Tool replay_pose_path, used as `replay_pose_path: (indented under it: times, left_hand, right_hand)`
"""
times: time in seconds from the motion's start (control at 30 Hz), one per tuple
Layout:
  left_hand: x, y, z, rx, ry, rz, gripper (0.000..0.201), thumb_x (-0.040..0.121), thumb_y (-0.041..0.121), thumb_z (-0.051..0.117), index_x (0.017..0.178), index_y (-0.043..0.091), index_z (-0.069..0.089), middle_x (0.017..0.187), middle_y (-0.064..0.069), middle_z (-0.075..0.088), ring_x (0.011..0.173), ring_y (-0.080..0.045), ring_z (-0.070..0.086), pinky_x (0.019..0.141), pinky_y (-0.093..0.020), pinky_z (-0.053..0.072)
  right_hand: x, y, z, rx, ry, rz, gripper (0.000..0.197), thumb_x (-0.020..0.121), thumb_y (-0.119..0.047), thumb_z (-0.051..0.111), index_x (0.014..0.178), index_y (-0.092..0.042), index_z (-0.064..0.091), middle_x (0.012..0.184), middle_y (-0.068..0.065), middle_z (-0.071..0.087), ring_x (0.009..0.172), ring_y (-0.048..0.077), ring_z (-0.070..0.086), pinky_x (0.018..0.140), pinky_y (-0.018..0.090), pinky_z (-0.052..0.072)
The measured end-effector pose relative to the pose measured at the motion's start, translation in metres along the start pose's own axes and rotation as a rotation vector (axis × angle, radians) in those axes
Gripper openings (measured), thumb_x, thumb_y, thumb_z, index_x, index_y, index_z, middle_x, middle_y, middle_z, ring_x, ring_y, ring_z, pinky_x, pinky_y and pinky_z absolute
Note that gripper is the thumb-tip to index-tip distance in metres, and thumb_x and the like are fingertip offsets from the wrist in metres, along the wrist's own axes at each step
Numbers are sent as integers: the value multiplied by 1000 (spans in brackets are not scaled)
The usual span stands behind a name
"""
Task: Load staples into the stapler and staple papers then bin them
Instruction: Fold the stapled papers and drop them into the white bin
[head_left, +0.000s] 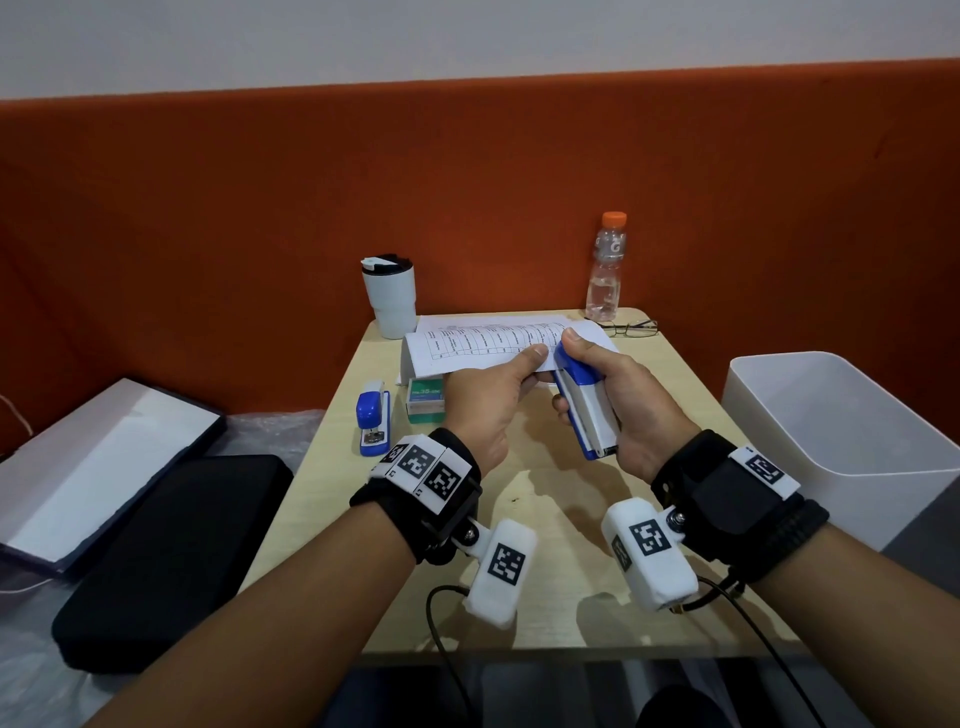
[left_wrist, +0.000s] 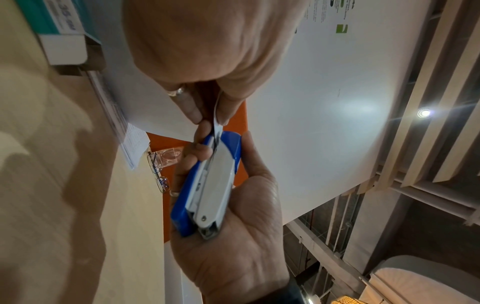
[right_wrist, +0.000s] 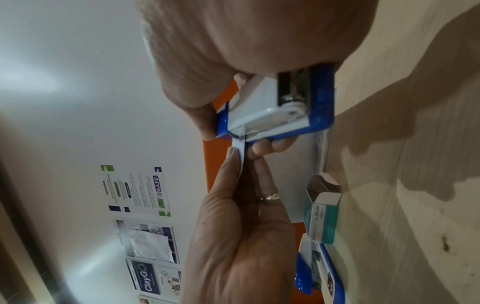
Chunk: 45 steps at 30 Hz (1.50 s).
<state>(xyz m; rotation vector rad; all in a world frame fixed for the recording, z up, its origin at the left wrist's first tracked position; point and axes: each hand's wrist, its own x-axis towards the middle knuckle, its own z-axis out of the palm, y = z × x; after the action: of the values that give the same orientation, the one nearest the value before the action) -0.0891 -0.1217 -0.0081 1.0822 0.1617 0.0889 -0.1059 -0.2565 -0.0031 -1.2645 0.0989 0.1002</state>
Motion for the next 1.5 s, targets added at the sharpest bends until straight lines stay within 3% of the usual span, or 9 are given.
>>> replay_pose_path:
  times: [0.17, 0.33, 0.67, 0.77, 0.87, 0.93, 1.13, 1.3, 1.5]
  left_hand:
    - [-2, -2, 1, 4, -33, -3, 27, 87, -6, 77, 112, 0, 71, 106, -13, 78, 81, -17, 77, 85, -31, 64]
    - [-1, 0, 3, 26, -47, 2, 24, 88, -6, 76, 111, -4, 71, 95, -11, 79, 69, -18, 77, 85, -35, 64]
    - [1, 12, 1, -24, -6, 18, 28, 87, -3, 79, 112, 3, 68, 111, -16, 77, 97, -26, 77, 87, -37, 64]
    - [2, 22, 0, -53, -21, 16, 19, 89, -4, 76, 101, 6, 66, 105, -16, 78, 86, -21, 78, 80, -34, 65]
    - [3, 28, -2, -61, -34, 9, 13, 89, -5, 76, 93, 3, 66, 93, -13, 78, 78, -21, 79, 79, -36, 66]
    - [3, 31, -2, -63, -41, 3, 11, 89, -5, 75, 93, 1, 66, 89, -13, 78, 76, -22, 79, 77, -35, 66]
    - [-3, 29, -3, -44, -45, -21, 13, 89, -6, 76, 96, -2, 66, 95, -18, 79, 84, -27, 80, 79, -37, 66]
    - [-7, 30, -4, -45, -67, -34, 11, 89, -6, 75, 95, -2, 66, 101, -22, 78, 89, -31, 79, 84, -40, 65]
    - [-12, 38, -1, -39, -102, -51, 10, 89, -7, 74, 95, -5, 66, 106, -26, 76, 87, -31, 79, 82, -39, 65]
  right_hand:
    - [-2, 0, 0, 10, 60, -26, 36, 92, -38, 80, 109, -7, 77, 93, 17, 74, 62, 26, 60, 60, 33, 55]
    - [-4, -1, -1, 2, 26, -20, 39, 93, -47, 76, 112, -13, 77, 94, 14, 75, 66, 25, 62, 63, 34, 55]
    - [-13, -10, -10, 6, -101, 87, 53, 94, -59, 65, 119, -12, 73, 98, 11, 73, 68, 23, 63, 60, 32, 55]
    - [-16, -8, -17, -147, -90, 153, 41, 88, -54, 74, 107, -18, 72, 84, 8, 66, 67, 22, 62, 64, 33, 52]
    - [-15, -5, -18, -322, -104, 159, 16, 93, -23, 74, 105, -15, 67, 77, 8, 62, 61, 20, 61, 61, 32, 51]
    - [-12, -2, -18, -474, -70, 130, 17, 94, -16, 73, 105, -11, 63, 77, 10, 64, 63, 23, 63, 58, 31, 53]
    - [4, 13, -19, -1088, 45, -119, 20, 91, -28, 77, 84, -17, 61, 74, 3, 63, 62, 18, 58, 58, 27, 45]
    - [10, 20, -14, -1344, -9, -71, 34, 90, -41, 77, 111, -17, 64, 98, 4, 68, 78, 14, 61, 62, 28, 45]
    - [10, 25, -7, -1562, -112, -36, 38, 92, -39, 75, 117, -12, 66, 111, 8, 69, 95, 25, 64, 80, 34, 52]
